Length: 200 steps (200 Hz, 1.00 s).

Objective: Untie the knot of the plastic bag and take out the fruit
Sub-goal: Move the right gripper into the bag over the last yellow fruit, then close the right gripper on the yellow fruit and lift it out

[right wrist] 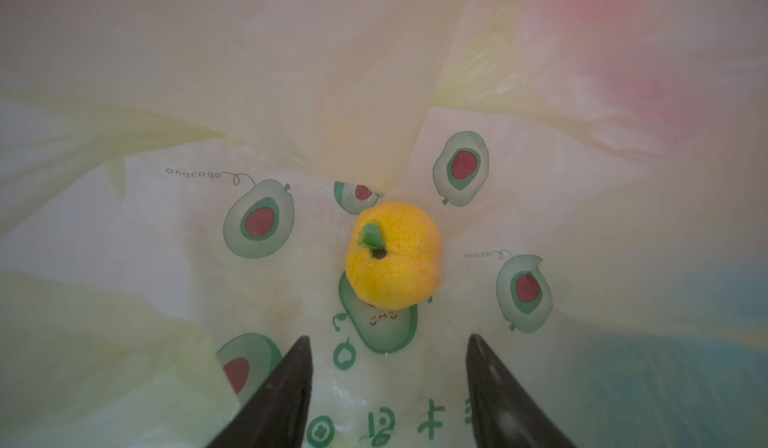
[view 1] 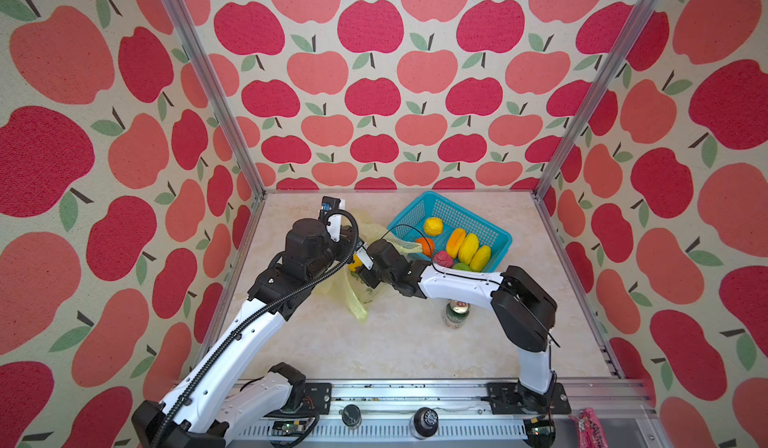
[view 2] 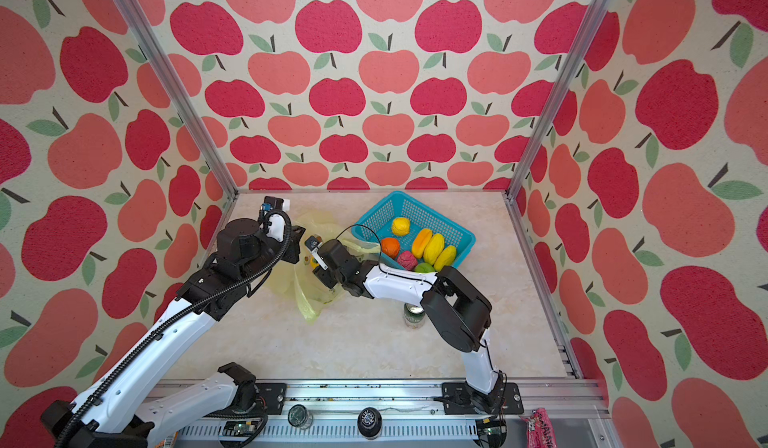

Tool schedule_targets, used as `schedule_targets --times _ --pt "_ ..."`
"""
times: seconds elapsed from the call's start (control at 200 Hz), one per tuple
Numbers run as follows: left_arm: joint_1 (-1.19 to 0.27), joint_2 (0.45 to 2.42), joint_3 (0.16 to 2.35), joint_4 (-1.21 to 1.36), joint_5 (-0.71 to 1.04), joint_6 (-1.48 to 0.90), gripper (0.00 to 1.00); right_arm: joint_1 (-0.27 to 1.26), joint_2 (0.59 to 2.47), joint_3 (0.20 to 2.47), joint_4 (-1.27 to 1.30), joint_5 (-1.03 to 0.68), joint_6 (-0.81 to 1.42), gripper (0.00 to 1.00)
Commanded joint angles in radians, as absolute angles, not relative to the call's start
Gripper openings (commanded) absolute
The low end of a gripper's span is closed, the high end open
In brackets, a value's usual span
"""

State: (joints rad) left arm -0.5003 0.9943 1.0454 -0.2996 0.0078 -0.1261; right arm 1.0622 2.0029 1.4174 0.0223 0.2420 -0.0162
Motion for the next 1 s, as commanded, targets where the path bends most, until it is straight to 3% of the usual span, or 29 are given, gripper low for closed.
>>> schedule_targets --times 0.0,0.145,0.455,0.635,0.765,0.996 --pt "-0.508 0.977 1.031 -0.268 0.008 -0.098 0.0 1.057 2.09 1.532 -0.058 0.273 0.007 0.72" --pt "-0.517 0.988 1.046 -0.285 0.009 -0.098 0.0 1.038 2.219 1.679 -0.15 0.284 0.043 0.82" --pt "-0.525 0.985 1.042 -0.279 0.0 -0.095 0.0 1.013 2.388 1.891 -0.345 0.316 0.083 0.84" --pt "-0.526 1.006 1.059 -0.3 -0.009 -0.097 0.0 1.012 2.315 1.783 -0.208 0.169 0.063 0.84" --pt "-0.525 1.005 1.058 -0.3 -0.022 -0.094 0.0 1.016 2.199 1.592 0.022 0.019 0.051 0.9" --pt "-0.531 1.008 1.059 -0.294 -0.006 -0.092 0.0 1.02 2.24 1.652 0.013 0.072 0.058 0.99"
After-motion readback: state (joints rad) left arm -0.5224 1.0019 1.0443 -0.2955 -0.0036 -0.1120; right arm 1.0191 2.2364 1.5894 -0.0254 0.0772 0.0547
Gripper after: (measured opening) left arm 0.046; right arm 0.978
